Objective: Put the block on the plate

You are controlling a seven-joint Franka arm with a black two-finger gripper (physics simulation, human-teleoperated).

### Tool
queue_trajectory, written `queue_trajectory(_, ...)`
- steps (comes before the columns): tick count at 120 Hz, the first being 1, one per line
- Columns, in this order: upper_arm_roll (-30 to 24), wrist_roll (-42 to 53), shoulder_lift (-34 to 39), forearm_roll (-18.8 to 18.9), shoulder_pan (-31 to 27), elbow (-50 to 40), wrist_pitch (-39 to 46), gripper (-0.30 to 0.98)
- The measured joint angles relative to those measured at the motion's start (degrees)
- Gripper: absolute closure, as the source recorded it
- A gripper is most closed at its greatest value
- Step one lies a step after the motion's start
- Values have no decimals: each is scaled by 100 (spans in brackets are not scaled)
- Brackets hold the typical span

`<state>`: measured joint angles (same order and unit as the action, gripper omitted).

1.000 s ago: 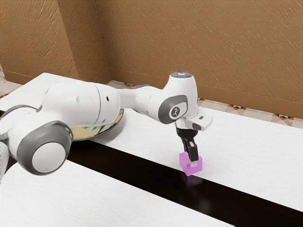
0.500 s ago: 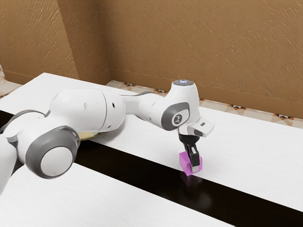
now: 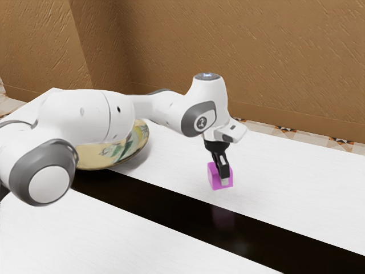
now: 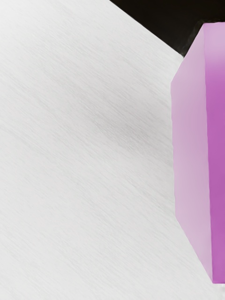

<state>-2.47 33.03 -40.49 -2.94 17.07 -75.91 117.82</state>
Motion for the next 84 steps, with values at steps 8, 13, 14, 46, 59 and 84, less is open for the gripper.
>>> queue_trajectory(8, 50, 1, 242, 5, -92, -169, -5, 30)
queue_trajectory(13, 71, 2, 382, 8, -173, -264, -7, 30)
queue_trajectory(14, 78, 2, 409, 9, -188, -278, -8, 30)
queue_trajectory(46, 460, 8, 1145, 17, -696, -655, -53, 30)
queue_trajectory(59, 572, 12, 1255, 19, -878, -678, -117, 30)
queue_trajectory(84, 740, 15, 1403, 21, -1271, -765, -252, 30)
